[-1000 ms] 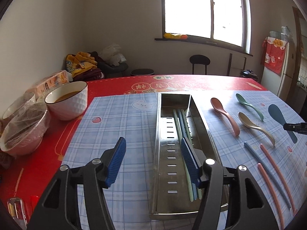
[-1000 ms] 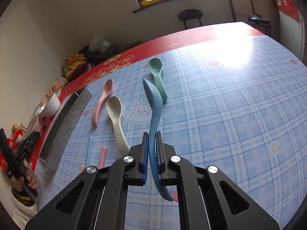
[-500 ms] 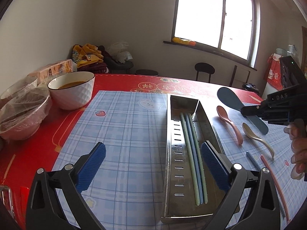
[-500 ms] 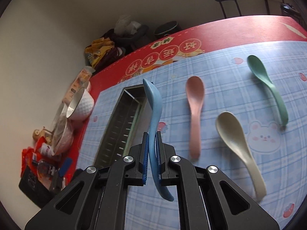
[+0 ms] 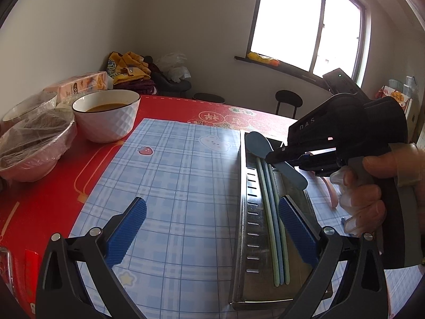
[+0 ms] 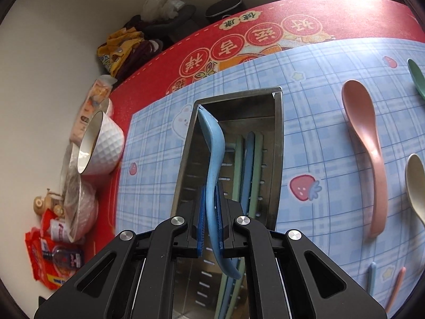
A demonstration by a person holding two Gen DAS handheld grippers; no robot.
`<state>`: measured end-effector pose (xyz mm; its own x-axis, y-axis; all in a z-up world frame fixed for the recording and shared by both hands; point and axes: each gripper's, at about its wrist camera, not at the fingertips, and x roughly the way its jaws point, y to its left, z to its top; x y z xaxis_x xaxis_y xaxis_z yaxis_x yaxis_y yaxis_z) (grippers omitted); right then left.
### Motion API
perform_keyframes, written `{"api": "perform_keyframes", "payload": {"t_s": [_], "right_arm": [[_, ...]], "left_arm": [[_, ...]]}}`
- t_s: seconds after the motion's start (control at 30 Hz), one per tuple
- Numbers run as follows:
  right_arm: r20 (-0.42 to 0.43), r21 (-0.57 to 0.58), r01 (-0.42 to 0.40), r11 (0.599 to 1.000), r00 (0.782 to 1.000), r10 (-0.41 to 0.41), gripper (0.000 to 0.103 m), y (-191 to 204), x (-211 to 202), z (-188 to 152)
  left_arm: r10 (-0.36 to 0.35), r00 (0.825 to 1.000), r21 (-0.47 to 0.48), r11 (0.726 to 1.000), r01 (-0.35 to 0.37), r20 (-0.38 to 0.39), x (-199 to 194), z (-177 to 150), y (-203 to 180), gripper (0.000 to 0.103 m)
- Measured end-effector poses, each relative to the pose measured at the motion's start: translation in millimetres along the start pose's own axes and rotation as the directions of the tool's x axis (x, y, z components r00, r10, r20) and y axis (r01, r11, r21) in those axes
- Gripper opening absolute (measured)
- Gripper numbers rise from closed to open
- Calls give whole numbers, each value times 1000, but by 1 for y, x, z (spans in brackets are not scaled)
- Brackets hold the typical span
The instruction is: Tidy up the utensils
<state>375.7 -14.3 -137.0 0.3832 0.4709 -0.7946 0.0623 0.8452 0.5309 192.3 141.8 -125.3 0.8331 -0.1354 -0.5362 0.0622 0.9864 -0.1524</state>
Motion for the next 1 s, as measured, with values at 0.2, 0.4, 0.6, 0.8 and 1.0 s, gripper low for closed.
{"api": "perform_keyframes", "payload": {"t_s": [0.2,0.4,0.6,0.8,1.0], "right_arm": [[-9,29,14,999,1000,-14,8,0,8,1],[-12,1,3,1000,1000,-3,9,-2,4,2],[142,-230,68,971,989,-36,9,-2,-45,-7],[298,-429,164,889,954,-32,9,-47,-109,-50],[345,-422,241,874,934,-92,9,-125,-154,-99]], "left_arm": [[-2,1000,5,1000,2,-3,1,-1,-2,97],[-5,1000,13,1000,5,4,-1,-1,-4,97],[-17,999,38,999,16,34,-6,-1,-9,97],[-23,999,33,999,22,39,-7,-1,-9,97],[5,999,33,999,-6,41,-7,-1,-10,96]]}}
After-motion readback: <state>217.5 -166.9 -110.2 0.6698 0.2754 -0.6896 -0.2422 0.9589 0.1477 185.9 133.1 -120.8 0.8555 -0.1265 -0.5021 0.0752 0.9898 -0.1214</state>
